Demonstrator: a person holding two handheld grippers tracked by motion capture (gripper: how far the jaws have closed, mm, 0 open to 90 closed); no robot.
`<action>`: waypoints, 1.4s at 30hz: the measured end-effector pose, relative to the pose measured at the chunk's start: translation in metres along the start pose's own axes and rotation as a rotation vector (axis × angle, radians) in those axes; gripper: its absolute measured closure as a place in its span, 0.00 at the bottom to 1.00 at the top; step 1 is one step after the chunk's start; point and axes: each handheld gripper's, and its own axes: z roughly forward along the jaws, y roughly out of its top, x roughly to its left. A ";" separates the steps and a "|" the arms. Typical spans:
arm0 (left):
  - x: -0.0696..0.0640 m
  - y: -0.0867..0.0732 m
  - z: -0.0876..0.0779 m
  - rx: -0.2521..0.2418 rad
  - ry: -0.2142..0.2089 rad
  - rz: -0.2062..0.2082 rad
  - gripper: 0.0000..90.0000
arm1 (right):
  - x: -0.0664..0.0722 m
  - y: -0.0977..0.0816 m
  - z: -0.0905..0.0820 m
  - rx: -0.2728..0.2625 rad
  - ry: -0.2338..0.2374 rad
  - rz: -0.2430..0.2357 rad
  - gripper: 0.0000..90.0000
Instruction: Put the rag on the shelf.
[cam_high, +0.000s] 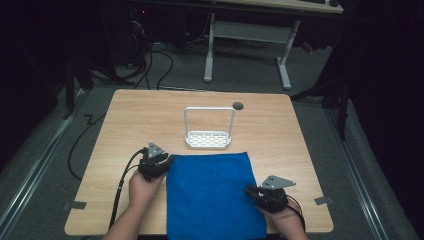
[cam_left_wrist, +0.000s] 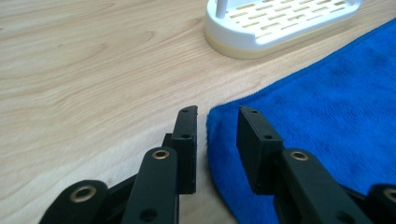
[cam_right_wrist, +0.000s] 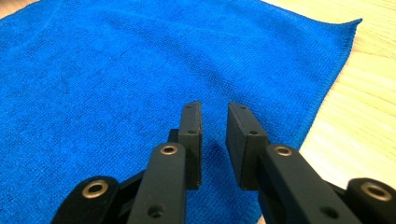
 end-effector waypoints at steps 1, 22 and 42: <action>0.000 0.001 0.003 -0.001 -0.001 -0.001 0.77 | 0.000 0.000 0.000 0.003 0.000 0.001 0.85; 0.008 -0.002 0.009 0.004 -0.061 -0.082 0.97 | -0.015 0.008 0.010 -0.035 -0.119 0.115 0.75; 0.008 -0.002 0.009 -0.008 -0.074 -0.078 0.97 | -0.073 0.062 0.076 0.012 -0.242 0.213 0.73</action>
